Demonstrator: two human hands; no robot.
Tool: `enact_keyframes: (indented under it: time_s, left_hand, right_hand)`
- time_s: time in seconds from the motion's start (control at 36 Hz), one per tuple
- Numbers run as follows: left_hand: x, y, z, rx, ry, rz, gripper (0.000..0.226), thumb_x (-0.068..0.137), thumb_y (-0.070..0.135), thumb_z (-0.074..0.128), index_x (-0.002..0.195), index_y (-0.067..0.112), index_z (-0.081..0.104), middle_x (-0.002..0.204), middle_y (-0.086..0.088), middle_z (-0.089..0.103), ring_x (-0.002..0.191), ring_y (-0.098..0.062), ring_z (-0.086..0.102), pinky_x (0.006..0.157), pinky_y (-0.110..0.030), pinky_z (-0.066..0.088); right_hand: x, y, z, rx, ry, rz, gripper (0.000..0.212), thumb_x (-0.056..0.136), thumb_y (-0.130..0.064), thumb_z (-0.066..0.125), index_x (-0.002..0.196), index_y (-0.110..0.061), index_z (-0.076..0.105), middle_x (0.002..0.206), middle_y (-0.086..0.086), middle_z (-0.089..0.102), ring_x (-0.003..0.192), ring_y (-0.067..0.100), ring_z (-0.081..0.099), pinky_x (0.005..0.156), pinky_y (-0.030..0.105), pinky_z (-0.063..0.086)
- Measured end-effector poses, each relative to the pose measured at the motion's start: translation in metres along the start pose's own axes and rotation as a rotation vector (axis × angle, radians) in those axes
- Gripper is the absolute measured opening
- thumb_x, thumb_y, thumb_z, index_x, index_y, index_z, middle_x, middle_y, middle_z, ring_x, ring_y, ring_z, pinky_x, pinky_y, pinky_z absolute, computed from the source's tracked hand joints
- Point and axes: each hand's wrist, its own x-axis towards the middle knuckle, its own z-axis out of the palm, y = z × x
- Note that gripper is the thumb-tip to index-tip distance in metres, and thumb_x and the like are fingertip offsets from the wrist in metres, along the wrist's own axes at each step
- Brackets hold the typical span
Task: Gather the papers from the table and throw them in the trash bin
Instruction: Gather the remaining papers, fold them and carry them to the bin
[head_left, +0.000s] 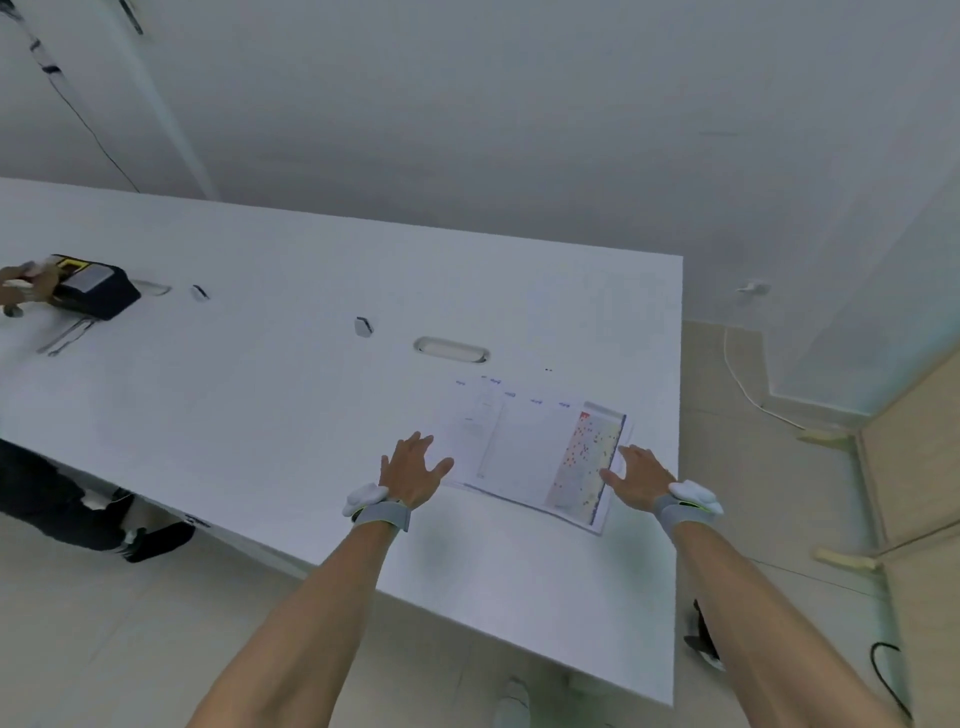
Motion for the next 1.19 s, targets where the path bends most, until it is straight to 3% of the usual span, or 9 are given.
enact_keyframes:
  time_s: [0.11,0.47,0.58,0.72,0.83,0.97,1.11,1.19]
  left_hand:
    - [0.037,-0.017,-0.014,-0.017,-0.066,0.026,0.068,0.107,0.045,0.05,0.164,0.017,0.026,0.175,-0.001,0.013,0.164,-0.024,0.006,0.132,-0.043,0.013]
    - [0.141,-0.037,-0.028,0.071,-0.207,0.087,0.069,0.107,0.044,0.051,0.164,0.015,0.026,0.174,-0.002,0.015,0.163,-0.024,0.013,0.131,-0.043,0.018]
    - [0.173,-0.037,-0.02,0.094,-0.218,0.109,0.068,0.107,0.043,0.051,0.164,0.014,0.026,0.173,-0.004,0.018,0.162,-0.024,0.017,0.13,-0.043,0.021]
    - [0.212,-0.039,0.001,0.022,-0.201,0.031,0.071,0.105,0.038,0.056,0.162,0.009,0.026,0.167,-0.014,0.024,0.156,-0.033,0.028,0.125,-0.044,0.031]
    - [0.238,-0.042,0.01,-0.097,-0.151,-0.139,0.074,0.101,0.04,0.061,0.16,0.006,0.03,0.158,-0.021,0.03,0.15,-0.041,0.032,0.121,-0.051,0.035]
    - [0.289,-0.038,0.028,-0.244,-0.096,-0.334,0.075,0.096,0.048,0.065,0.152,0.005,0.04,0.152,-0.022,0.035,0.145,-0.041,0.037,0.119,-0.052,0.036]
    - [0.313,-0.02,0.049,-0.35,-0.057,-0.317,0.072,0.091,0.044,0.073,0.145,0.006,0.044,0.147,-0.019,0.045,0.139,-0.04,0.045,0.116,-0.05,0.04]
    - [0.317,0.001,0.067,-0.4,-0.086,-0.285,0.076,0.09,0.036,0.076,0.147,0.003,0.037,0.147,-0.019,0.045,0.138,-0.04,0.047,0.116,-0.05,0.042]
  right_hand:
    - [0.025,-0.013,0.003,0.048,-0.019,0.032,0.071,0.107,-0.046,0.045,0.163,-0.01,0.019,0.172,0.007,0.015,0.16,0.026,0.01,0.126,0.049,0.021]
    - [0.053,-0.035,0.024,0.177,-0.002,0.179,0.069,0.107,-0.042,0.048,0.162,-0.009,0.022,0.169,0.009,0.021,0.158,0.026,0.016,0.125,0.047,0.025]
    - [0.062,-0.027,0.039,0.195,0.001,0.229,0.071,0.107,-0.043,0.046,0.163,-0.01,0.016,0.172,0.008,0.013,0.16,0.026,0.01,0.127,0.045,0.02]
    - [0.082,-0.013,0.055,0.242,0.022,0.29,0.074,0.106,-0.042,0.049,0.163,-0.009,0.016,0.171,0.009,0.016,0.158,0.028,0.017,0.125,0.047,0.025]
    - [0.101,-0.001,0.058,0.337,0.057,0.362,0.075,0.104,-0.044,0.053,0.162,-0.009,0.02,0.167,0.014,0.024,0.153,0.034,0.03,0.122,0.046,0.032]
    - [0.144,0.022,0.066,0.625,0.156,0.548,0.073,0.099,-0.049,0.06,0.155,-0.009,0.035,0.156,0.019,0.04,0.141,0.038,0.047,0.116,0.046,0.041]
    - [0.175,0.026,0.068,0.789,0.222,0.586,0.066,0.094,-0.047,0.068,0.144,-0.01,0.045,0.144,0.017,0.05,0.126,0.035,0.057,0.109,0.047,0.047]
    - [0.193,0.012,0.069,0.871,0.244,0.561,0.065,0.094,-0.045,0.07,0.143,-0.012,0.042,0.144,0.015,0.05,0.128,0.034,0.056,0.109,0.049,0.049]
